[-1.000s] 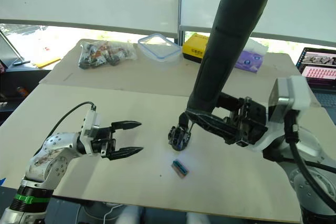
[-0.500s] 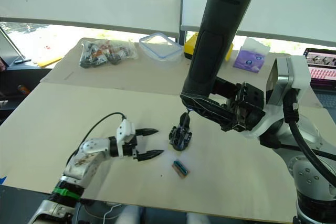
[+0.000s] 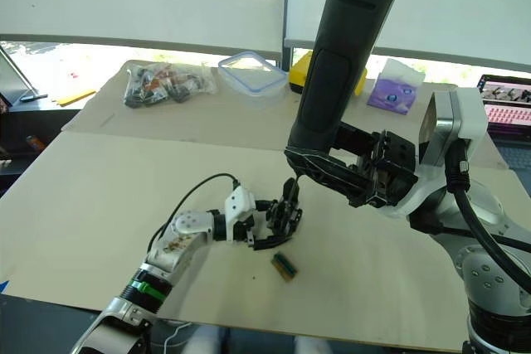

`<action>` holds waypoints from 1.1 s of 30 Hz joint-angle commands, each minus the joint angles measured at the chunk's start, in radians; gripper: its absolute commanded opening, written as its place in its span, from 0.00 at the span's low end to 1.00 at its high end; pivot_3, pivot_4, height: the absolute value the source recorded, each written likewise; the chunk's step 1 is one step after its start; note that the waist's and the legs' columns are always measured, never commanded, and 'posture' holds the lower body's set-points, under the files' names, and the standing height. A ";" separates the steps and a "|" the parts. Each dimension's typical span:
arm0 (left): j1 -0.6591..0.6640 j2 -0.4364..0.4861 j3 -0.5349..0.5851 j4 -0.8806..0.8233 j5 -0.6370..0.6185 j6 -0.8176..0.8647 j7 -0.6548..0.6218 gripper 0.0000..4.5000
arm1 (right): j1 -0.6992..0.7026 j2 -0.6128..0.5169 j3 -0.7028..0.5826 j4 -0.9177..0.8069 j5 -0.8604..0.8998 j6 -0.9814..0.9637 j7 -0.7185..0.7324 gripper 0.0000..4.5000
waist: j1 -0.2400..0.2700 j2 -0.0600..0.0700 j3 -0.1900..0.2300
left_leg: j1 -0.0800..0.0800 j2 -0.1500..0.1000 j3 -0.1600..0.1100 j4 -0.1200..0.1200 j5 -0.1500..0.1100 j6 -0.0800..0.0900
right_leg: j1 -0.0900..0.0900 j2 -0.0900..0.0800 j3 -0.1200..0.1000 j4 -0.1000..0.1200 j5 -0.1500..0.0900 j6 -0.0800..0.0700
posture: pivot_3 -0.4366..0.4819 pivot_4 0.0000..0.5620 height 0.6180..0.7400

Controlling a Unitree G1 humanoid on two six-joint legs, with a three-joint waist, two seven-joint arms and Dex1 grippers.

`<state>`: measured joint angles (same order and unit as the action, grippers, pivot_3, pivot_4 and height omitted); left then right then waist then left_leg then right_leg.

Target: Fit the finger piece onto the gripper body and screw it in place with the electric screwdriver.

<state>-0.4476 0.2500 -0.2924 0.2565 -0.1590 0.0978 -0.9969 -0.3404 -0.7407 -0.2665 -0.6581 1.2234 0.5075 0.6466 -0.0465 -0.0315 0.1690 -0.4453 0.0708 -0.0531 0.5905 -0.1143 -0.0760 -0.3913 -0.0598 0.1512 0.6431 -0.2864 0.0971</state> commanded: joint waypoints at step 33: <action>-0.176 -0.011 0.027 0.332 -0.011 -0.182 -0.221 0.74 | -0.004 -0.022 -0.037 -0.028 0.051 0.027 0.012 0.42 | 0.002 0.000 0.000 | 0.000 0.000 0.000 0.000 0.000 0.000 | 0.001 0.000 0.000 0.000 0.000 -0.001 | 0.48 0.27 1.00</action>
<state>-0.6221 0.2436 -0.2864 0.5763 -0.1608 -0.0856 -1.2268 -0.3322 -0.7522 -0.2679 -0.6586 1.2405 0.5390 0.6557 -0.0447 -0.0315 0.1690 -0.4453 0.0707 -0.0533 0.5909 -0.1142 -0.0760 -0.3907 -0.0599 0.1511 0.6429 -0.2866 0.0970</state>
